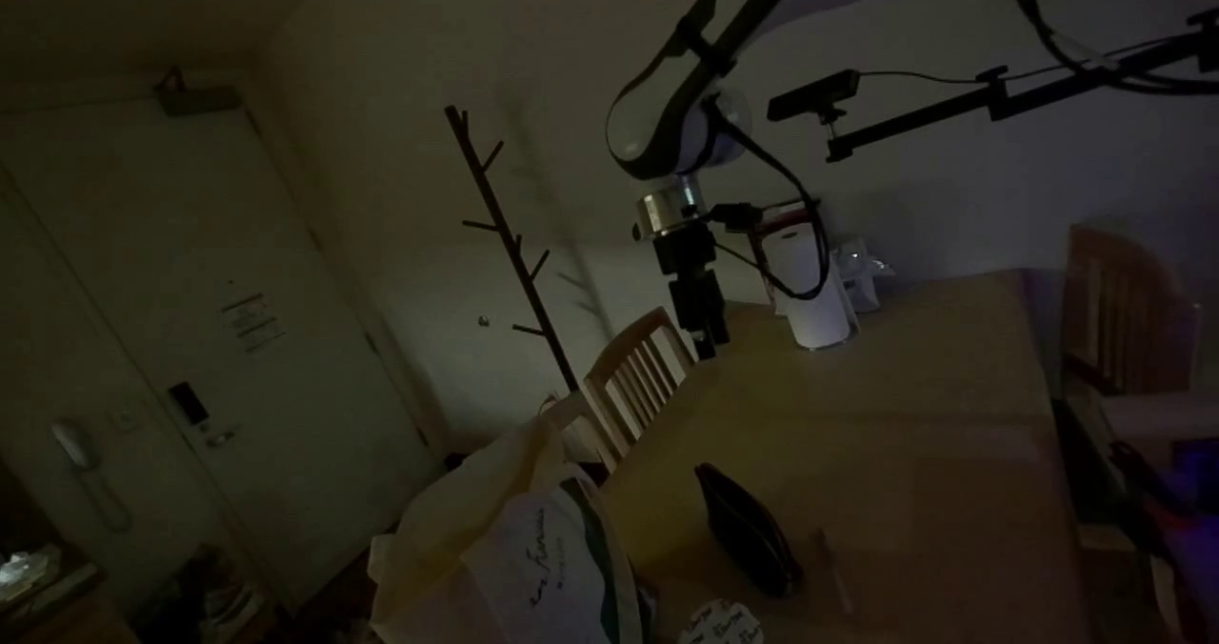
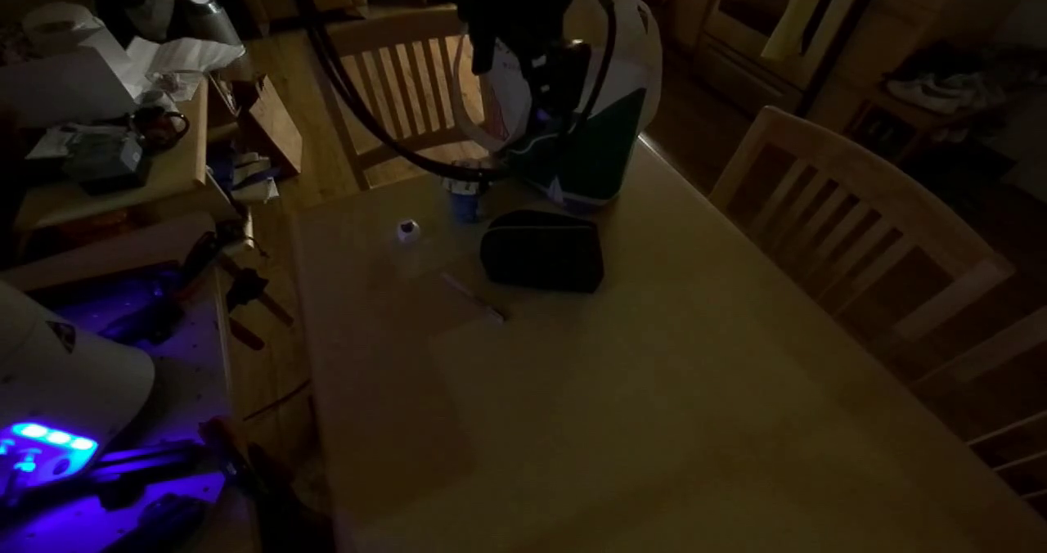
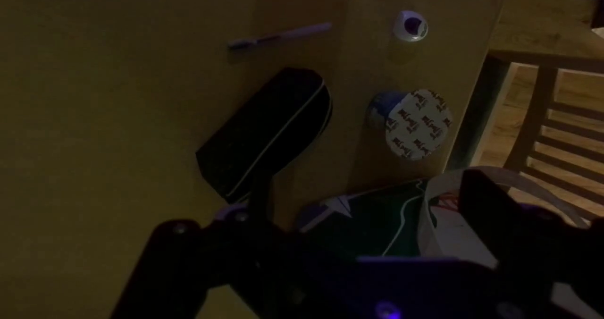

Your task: Put the toothbrush inside the dark blue toiletry bag, pick up the white object from the table and put it inside the white and blue bag

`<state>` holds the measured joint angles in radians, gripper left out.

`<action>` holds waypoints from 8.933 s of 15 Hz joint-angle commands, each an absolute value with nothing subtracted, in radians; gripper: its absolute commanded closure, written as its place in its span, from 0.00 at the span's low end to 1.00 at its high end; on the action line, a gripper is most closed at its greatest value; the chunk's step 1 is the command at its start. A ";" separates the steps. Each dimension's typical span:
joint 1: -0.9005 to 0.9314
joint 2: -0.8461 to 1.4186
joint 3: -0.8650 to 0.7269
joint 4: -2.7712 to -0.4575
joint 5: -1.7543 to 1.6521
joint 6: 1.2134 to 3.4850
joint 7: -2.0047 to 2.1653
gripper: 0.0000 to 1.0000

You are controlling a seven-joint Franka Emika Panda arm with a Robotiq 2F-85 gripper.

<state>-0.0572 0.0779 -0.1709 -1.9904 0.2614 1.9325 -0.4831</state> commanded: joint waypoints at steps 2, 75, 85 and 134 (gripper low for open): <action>-0.086 0.111 -0.135 -1.966 0.228 1.879 -0.495 0.00; -0.076 0.481 0.016 -2.304 -0.274 2.513 -1.469 0.00; -0.115 0.519 0.040 -2.289 -0.277 2.615 -1.504 0.00; -0.030 0.373 0.034 -2.028 -0.597 2.370 -1.697 0.97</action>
